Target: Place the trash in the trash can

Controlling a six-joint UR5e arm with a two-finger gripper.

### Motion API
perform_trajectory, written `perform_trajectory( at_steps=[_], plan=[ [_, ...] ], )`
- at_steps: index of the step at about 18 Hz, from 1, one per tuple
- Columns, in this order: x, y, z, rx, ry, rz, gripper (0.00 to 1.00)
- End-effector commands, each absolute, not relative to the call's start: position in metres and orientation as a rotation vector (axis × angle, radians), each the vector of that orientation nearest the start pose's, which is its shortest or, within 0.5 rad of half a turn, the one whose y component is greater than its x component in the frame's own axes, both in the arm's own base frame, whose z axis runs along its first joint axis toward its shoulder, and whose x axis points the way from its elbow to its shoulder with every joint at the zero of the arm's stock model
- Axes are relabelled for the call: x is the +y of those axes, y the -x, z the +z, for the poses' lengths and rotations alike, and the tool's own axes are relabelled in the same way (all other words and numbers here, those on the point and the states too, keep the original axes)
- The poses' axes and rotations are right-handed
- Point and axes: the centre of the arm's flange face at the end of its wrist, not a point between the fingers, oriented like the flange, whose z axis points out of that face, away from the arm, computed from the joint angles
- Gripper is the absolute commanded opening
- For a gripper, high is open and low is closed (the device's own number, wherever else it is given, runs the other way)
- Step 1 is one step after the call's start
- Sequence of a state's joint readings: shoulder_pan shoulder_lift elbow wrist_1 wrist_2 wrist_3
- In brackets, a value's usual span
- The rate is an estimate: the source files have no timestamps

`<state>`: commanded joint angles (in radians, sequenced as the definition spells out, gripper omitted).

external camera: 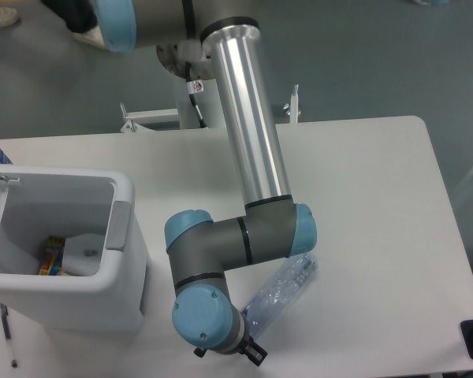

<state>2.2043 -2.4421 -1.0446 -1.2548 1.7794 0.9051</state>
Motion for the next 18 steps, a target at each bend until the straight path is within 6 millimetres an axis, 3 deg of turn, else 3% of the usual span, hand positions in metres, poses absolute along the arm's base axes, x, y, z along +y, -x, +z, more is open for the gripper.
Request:
perform_trajectory(
  at_steps=[4,10,14,18],
  plan=[
    [0.704,0.377,0.204,0.404,3.273,0.217,0.01],
    [0.705,0.375,0.217,0.395,3.248,0.207,0.00],
    [0.704,0.374,0.249,0.360,3.147,0.116,0.00],
    [0.685,0.397,0.303,0.263,3.000,0.011,0.00]
  ],
)
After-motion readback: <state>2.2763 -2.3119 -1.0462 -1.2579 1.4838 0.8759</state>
